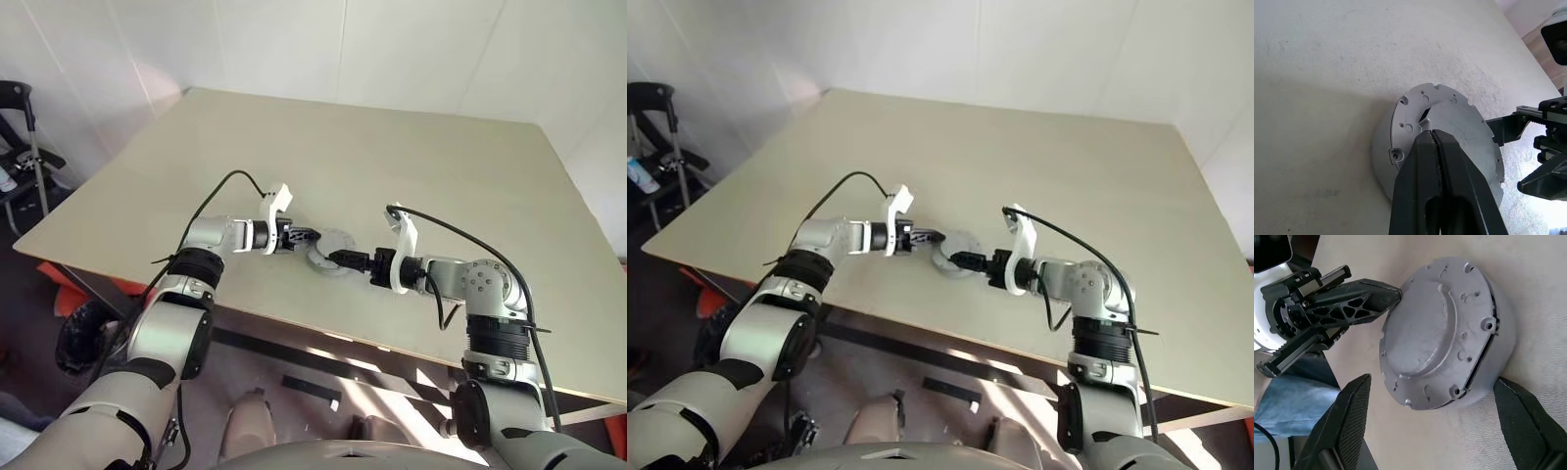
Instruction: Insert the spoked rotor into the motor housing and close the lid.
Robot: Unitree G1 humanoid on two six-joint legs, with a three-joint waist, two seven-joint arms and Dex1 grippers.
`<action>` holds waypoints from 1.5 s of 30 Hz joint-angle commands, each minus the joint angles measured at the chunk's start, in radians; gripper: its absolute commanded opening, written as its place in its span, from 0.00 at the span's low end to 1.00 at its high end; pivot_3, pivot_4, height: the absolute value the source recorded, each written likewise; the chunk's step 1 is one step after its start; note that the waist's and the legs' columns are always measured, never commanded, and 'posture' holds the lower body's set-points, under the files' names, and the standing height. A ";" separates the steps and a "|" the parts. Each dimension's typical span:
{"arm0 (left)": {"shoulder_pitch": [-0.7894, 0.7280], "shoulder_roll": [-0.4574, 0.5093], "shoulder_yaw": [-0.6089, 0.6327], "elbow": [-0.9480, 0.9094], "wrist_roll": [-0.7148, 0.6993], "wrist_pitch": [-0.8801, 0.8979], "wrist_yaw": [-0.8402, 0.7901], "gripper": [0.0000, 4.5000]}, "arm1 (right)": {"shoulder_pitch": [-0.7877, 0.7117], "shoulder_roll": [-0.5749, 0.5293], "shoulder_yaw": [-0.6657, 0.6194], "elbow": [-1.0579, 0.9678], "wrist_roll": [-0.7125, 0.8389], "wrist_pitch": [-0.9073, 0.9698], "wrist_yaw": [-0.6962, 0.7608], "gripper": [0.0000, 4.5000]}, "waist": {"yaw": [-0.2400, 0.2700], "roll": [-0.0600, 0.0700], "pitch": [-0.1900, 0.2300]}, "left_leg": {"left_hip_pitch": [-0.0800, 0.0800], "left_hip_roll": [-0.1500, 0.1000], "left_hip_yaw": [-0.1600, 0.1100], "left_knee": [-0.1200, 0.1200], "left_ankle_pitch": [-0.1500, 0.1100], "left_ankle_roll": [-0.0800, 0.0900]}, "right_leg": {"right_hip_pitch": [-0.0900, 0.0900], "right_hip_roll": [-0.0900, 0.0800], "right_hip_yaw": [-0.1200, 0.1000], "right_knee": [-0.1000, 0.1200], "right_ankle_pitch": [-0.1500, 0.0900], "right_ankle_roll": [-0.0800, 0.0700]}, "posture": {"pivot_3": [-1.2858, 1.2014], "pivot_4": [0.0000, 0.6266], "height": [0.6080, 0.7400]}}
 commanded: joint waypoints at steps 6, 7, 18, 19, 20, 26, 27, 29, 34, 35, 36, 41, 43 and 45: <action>-0.007 0.010 0.005 -0.031 -0.002 0.000 -0.005 0.00 | -0.074 0.111 -0.101 0.133 -0.006 -0.110 -0.095 0.99 | -0.008 0.000 0.000 | 0.010 0.001 0.001 -0.008 0.005 -0.008 | 0.002 0.000 0.001 0.002 -0.003 0.005 | 0.52 0.00 1.00; -0.007 0.010 0.004 -0.033 -0.002 0.001 -0.005 0.00 | -0.083 0.127 -0.118 0.153 -0.003 -0.118 -0.112 0.99 | -0.010 0.000 0.000 | 0.010 0.001 0.001 -0.008 0.005 -0.009 | 0.001 0.001 0.000 0.002 -0.003 0.005 | 0.52 0.00 1.00; -0.005 0.017 0.001 -0.040 0.002 -0.002 -0.003 0.00 | -0.121 0.190 -0.176 0.215 0.007 -0.141 -0.194 0.99 | -0.027 0.000 0.000 | 0.010 0.001 0.001 -0.009 0.007 -0.011 | 0.000 0.001 0.000 0.002 0.001 -0.001 | 0.52 0.00 1.00; -0.005 0.017 0.002 -0.039 0.003 -0.003 -0.002 0.00 | -0.123 0.184 -0.177 0.222 0.004 -0.144 -0.196 0.99 | -0.027 0.000 0.000 | 0.010 0.001 0.001 -0.009 0.007 -0.011 | 0.000 0.001 0.000 0.002 0.001 -0.001 | 0.52 0.00 1.00; -0.004 0.018 0.002 -0.039 0.003 -0.003 -0.001 0.00 | -0.125 0.179 -0.180 0.229 0.003 -0.145 -0.197 0.99 | -0.027 0.000 0.000 | 0.010 0.001 0.001 -0.009 0.007 -0.011 | 0.000 0.001 0.000 0.002 0.001 -0.001 | 0.52 0.00 1.00; 0.009 0.034 0.003 -0.045 0.004 0.004 -0.001 0.00 | -0.124 0.167 -0.197 0.226 0.023 -0.120 -0.197 0.99 | -0.025 0.000 0.000 | 0.010 0.001 0.001 -0.009 0.007 -0.011 | 0.000 0.001 0.000 0.002 0.001 -0.001 | 0.52 0.00 1.00; 0.014 0.039 0.005 -0.049 0.004 0.006 0.000 0.00 | -0.122 0.166 -0.202 0.224 0.029 -0.112 -0.199 0.99 | -0.025 0.000 0.000 | 0.010 0.001 0.001 -0.009 0.007 -0.011 | 0.000 0.001 0.000 0.002 0.001 -0.001 | 0.52 0.00 1.00; 0.022 0.049 0.007 -0.056 0.003 0.009 0.002 0.00 | -0.118 0.167 -0.216 0.220 0.042 -0.092 -0.207 0.99 | -0.024 0.000 0.000 | 0.010 0.001 0.001 -0.009 0.007 -0.011 | 0.000 0.001 0.000 0.002 0.001 -0.001 | 0.52 0.00 1.00; 0.038 0.060 0.011 -0.074 -0.003 0.017 0.009 0.00 | -0.122 0.182 -0.298 0.214 0.106 -0.013 -0.239 0.99 | -0.018 0.000 0.000 | 0.009 0.000 0.001 -0.010 0.006 -0.009 | 0.000 0.001 0.000 0.001 0.001 -0.002 | 0.52 0.00 1.00; 0.039 0.060 0.012 -0.076 -0.004 0.017 0.011 0.00 | -0.128 0.189 -0.311 0.215 0.116 -0.002 -0.246 0.99 | -0.017 0.000 0.000 | 0.008 0.000 0.001 -0.010 0.005 -0.009 | 0.000 0.001 0.000 0.001 0.001 -0.002 | 0.52 0.00 1.00; 0.040 0.059 0.012 -0.078 -0.004 0.017 0.012 0.00 | -0.133 0.193 -0.317 0.216 0.123 0.005 -0.251 0.99 | -0.016 0.000 0.000 | 0.008 0.000 0.001 -0.010 0.005 -0.009 | 0.000 0.001 0.000 0.000 0.001 -0.002 | 0.52 0.00 1.00; 0.037 0.058 0.017 -0.078 -0.004 0.014 0.018 0.00 | -0.148 0.209 -0.324 0.211 0.127 0.014 -0.274 0.99 | -0.015 0.000 0.000 | 0.003 0.000 0.001 -0.011 0.005 -0.008 | -0.006 0.001 0.000 0.001 0.001 -0.002 | 0.52 0.00 1.00; 0.035 0.060 0.019 -0.076 -0.004 0.013 0.019 0.00 | -0.148 0.210 -0.321 0.215 0.125 0.010 -0.274 0.99 | -0.015 0.000 0.000 | 0.003 0.001 0.001 -0.011 0.005 -0.008 | -0.006 0.001 -0.001 0.001 0.001 -0.002 | 0.52 0.00 1.00; 0.033 0.060 0.020 -0.074 -0.004 0.011 0.020 0.00 | -0.150 0.211 -0.318 0.221 0.123 0.003 -0.274 0.99 | -0.015 0.000 0.000 | 0.003 0.000 0.001 -0.011 0.005 -0.008 | -0.006 0.001 -0.001 0.001 0.001 -0.002 | 0.52 0.00 1.00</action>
